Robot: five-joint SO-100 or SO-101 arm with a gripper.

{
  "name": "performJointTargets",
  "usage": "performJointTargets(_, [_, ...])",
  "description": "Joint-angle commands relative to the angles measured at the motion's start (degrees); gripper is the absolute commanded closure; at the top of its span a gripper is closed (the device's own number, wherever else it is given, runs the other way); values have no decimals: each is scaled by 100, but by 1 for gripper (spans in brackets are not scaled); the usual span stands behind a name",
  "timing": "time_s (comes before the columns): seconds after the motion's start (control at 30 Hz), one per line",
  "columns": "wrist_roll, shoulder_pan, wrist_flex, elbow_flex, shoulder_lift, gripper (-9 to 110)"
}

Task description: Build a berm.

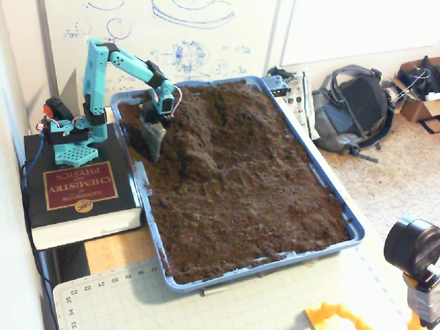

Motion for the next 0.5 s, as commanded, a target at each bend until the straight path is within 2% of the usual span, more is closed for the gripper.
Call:
performJointTargets(0.0, [88, 97, -360, -747, -88, 101])
performJointTargets(0.47, [97, 229, -334, -1521, -26, 101])
